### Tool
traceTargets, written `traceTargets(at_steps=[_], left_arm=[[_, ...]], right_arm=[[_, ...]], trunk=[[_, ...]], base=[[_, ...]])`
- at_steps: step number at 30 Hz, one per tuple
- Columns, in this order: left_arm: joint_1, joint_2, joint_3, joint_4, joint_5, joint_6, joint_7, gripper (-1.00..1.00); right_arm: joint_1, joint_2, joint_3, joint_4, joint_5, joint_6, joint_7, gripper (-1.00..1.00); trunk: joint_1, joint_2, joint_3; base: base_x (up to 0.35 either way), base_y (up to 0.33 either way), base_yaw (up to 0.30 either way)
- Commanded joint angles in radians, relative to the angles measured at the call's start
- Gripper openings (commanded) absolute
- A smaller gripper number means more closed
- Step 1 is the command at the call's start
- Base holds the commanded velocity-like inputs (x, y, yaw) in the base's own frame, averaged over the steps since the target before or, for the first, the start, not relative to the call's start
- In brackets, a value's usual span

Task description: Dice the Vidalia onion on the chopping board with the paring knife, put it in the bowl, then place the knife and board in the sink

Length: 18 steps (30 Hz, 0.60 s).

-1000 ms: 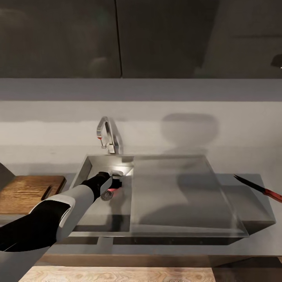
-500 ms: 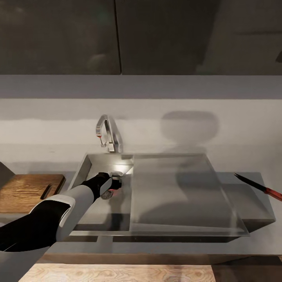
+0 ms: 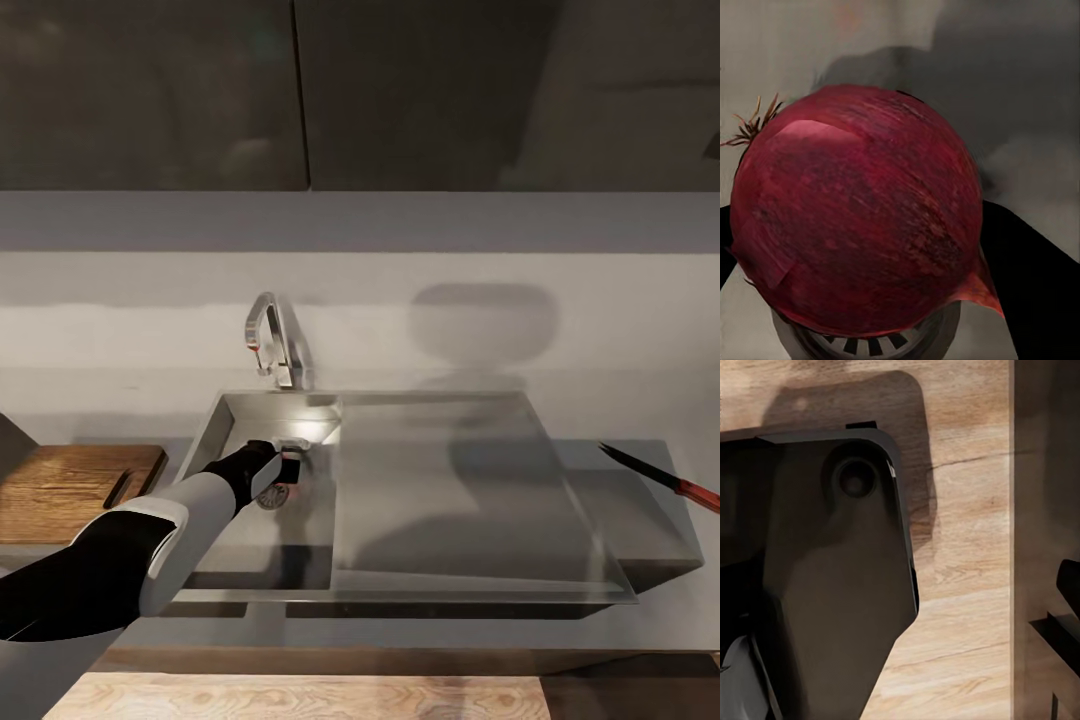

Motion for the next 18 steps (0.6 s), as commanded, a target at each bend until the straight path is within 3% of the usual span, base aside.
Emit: traceTargets(at_steps=[1,18], left_arm=[[0.0,0.0,-0.007,-0.002,0.01,0.006,0.004,-1.0],[0.0,-0.002,-0.006,-0.019,0.01,0.006,0.006,-1.0]], right_arm=[[-0.001,0.0,-0.005,0.001,0.0,-0.004,0.001,1.0],[-0.001,0.0,-0.005,0.001,0.0,-0.004,0.001,1.0]], trunk=[[0.001,-0.002,-0.001],[0.001,-0.002,0.025]], base=[[0.0,0.0,0.0],[0.0,0.0,0.0]])
